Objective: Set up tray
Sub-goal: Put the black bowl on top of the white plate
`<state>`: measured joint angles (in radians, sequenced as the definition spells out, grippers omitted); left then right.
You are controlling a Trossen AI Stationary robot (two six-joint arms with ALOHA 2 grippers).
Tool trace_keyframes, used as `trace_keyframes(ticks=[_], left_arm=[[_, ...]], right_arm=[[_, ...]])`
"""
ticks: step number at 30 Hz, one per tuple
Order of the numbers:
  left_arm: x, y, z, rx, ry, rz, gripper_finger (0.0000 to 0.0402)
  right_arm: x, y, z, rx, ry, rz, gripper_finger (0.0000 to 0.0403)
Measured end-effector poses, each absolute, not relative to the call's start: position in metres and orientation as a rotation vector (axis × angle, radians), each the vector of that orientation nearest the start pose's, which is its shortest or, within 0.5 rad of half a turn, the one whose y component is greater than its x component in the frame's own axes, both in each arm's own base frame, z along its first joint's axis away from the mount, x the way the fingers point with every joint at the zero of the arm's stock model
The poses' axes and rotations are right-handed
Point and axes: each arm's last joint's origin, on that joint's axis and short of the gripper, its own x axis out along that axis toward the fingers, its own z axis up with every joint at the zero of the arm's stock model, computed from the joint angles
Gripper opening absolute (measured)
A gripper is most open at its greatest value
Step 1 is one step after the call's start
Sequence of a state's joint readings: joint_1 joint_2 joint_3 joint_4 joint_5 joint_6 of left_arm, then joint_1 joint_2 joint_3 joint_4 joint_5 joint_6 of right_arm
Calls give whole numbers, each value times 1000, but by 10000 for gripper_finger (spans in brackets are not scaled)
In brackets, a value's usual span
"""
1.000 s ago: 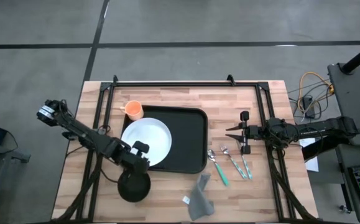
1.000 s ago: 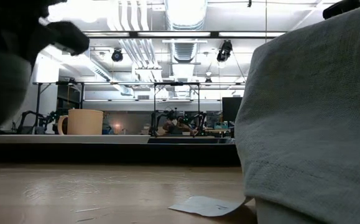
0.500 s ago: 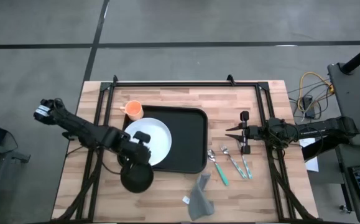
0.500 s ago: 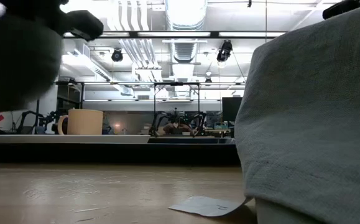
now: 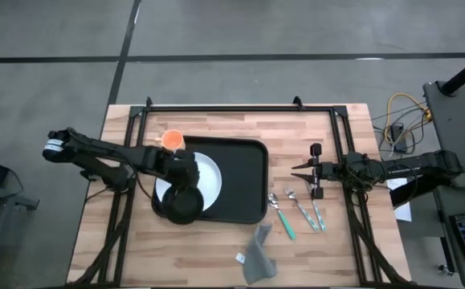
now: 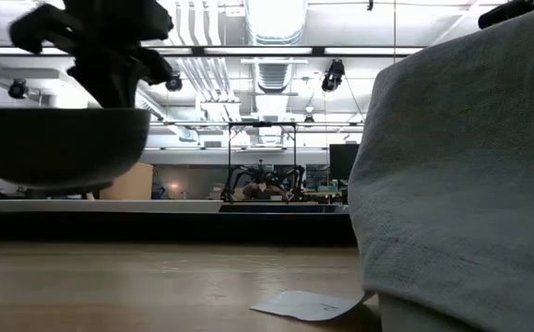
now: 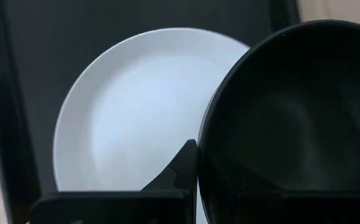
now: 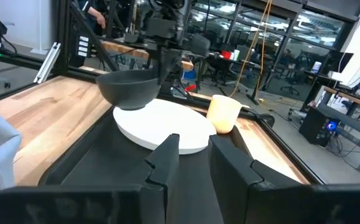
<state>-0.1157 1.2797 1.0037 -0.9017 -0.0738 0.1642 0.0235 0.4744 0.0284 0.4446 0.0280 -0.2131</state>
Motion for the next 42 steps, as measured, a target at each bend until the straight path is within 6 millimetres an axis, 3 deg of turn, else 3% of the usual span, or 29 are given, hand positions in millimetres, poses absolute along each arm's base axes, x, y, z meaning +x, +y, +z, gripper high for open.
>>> trace_keyframes(ticks=[18,26,42], left_arm=[[234,27,252,185,1172,24,0],[227,31,235,172,1227,32,0],[230,32,230,184,1194,50,7]], right_arm=[[129,2,172,-213,2,-4,86],[129,2,172,-213,5,-4,78],[129,2,171,-213,11,-4,79]])
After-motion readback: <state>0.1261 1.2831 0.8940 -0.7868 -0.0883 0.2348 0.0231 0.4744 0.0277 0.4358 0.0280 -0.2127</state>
